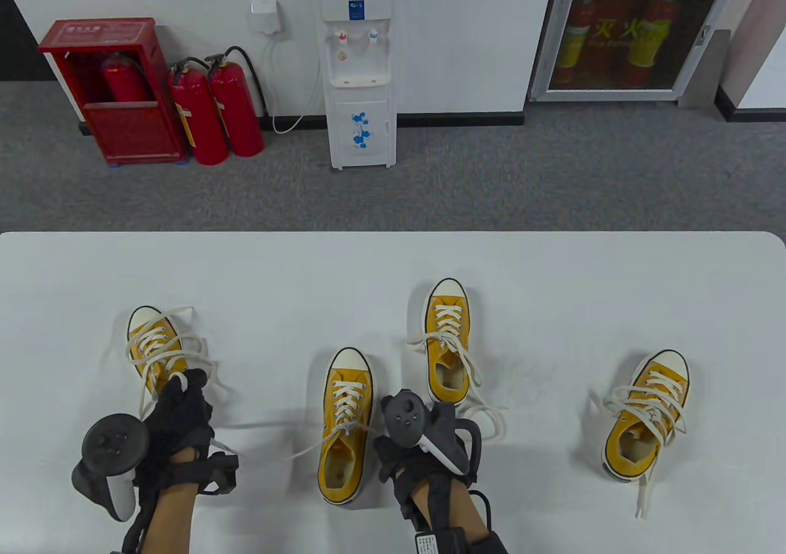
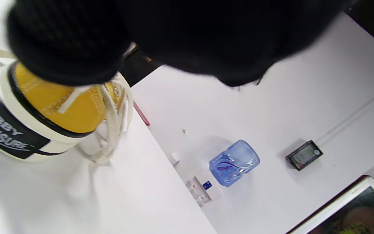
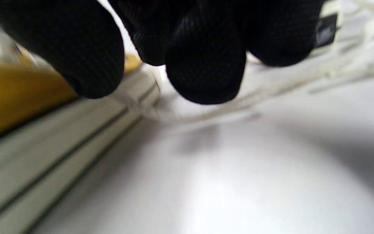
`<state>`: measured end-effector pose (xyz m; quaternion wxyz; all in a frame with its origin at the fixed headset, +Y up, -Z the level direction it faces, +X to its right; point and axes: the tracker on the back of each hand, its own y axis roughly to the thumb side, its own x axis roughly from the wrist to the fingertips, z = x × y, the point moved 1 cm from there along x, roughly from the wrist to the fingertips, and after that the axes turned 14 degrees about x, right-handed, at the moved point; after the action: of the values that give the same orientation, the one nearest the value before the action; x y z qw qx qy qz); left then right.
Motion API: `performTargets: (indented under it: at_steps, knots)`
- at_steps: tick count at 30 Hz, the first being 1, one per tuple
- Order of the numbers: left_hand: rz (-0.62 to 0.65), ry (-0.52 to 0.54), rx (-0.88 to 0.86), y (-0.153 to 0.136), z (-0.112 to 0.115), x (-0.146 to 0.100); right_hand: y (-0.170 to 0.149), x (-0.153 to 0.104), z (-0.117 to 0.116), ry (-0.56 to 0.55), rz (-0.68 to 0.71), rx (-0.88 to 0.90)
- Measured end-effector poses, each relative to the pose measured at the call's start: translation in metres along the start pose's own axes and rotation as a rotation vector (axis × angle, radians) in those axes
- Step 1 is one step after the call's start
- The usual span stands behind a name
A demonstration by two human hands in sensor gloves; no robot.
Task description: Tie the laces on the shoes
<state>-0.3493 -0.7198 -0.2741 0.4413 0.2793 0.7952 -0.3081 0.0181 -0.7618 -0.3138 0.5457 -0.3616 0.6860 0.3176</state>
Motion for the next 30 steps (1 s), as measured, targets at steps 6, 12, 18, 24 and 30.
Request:
performTargets:
  at_steps: [6,12,18,24,30]
  knots:
    - [0.045,-0.024,-0.072,0.005,0.004,-0.003,0.0,0.005,-0.014,-0.053,0.004,0.008]
    - [0.053,-0.022,-0.059,0.006,0.006,-0.004,-0.007,-0.002,-0.002,-0.083,0.059,0.178]
    - [0.054,-0.038,-0.039,0.007,0.011,-0.004,-0.021,-0.015,0.02,-0.107,0.163,0.532]
    - [0.057,-0.057,-0.027,0.007,0.016,-0.005,-0.029,-0.018,0.029,-0.084,0.225,0.919]
    - [0.067,-0.079,-0.038,0.009,0.02,-0.006,-0.024,-0.016,0.016,0.089,0.273,1.194]
